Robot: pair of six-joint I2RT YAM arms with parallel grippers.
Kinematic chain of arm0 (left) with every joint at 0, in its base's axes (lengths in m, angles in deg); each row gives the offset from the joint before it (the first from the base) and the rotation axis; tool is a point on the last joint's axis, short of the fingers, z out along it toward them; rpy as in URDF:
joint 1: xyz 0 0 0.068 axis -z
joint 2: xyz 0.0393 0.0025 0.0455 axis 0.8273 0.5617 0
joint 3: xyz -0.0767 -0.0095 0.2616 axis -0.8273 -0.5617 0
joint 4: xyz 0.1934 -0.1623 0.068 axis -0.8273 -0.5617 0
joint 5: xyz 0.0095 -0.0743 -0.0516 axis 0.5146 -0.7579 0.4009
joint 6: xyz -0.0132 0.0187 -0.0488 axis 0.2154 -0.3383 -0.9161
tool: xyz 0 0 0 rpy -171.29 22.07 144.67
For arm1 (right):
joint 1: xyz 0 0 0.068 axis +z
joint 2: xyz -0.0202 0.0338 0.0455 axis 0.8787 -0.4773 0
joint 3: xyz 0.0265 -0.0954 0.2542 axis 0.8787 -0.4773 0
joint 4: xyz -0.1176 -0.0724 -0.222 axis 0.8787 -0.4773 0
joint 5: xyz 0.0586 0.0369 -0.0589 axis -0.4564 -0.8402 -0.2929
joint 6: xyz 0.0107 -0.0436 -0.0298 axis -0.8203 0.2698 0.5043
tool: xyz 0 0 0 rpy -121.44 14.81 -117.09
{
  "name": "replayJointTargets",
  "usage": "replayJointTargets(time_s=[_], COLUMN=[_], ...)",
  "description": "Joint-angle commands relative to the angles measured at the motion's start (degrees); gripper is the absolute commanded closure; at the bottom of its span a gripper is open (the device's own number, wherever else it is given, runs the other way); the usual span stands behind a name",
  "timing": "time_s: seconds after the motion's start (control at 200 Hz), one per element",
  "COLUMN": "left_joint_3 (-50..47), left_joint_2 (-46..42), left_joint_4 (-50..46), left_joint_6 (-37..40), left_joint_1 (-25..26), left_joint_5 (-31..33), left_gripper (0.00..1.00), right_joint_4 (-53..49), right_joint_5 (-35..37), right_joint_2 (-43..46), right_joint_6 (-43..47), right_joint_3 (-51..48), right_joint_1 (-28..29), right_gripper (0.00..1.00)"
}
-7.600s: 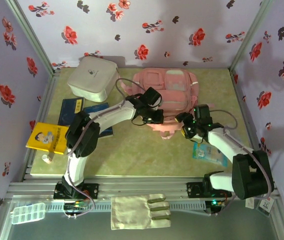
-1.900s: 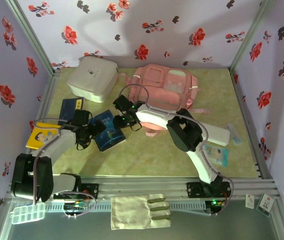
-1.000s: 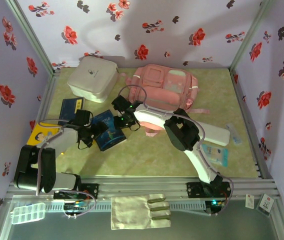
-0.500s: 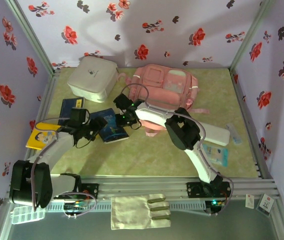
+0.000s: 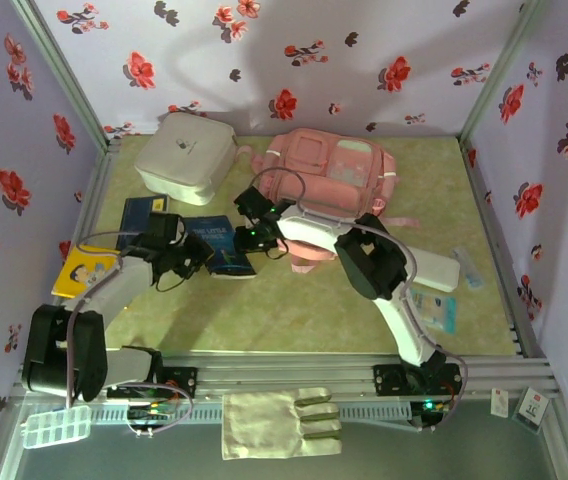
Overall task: Pack the student bag
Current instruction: Pick up the book from the middle-left of the table, then pass the book.
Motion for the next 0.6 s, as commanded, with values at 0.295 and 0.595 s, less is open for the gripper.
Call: replayJointTargets(time_s=[0.295, 0.595], left_joint_3=[14.3, 24.0], left_joint_2=[-3.6, 4.9], left_joint_4=[2.6, 18.5], left_joint_6=[5.5, -1.8], left_joint_1=[3.0, 4.6], left_joint_5=[-9.1, -19.6], left_gripper=[1.00, 1.00], right_joint_4=[24.1, 34.3], right_joint_5=[-22.5, -33.0], right_joint_2=[21.5, 22.7], right_joint_6=[-6.9, -17.3], right_joint_3=[-14.9, -15.5], right_joint_1=[-12.6, -22.5], right_gripper=[0.22, 0.06])
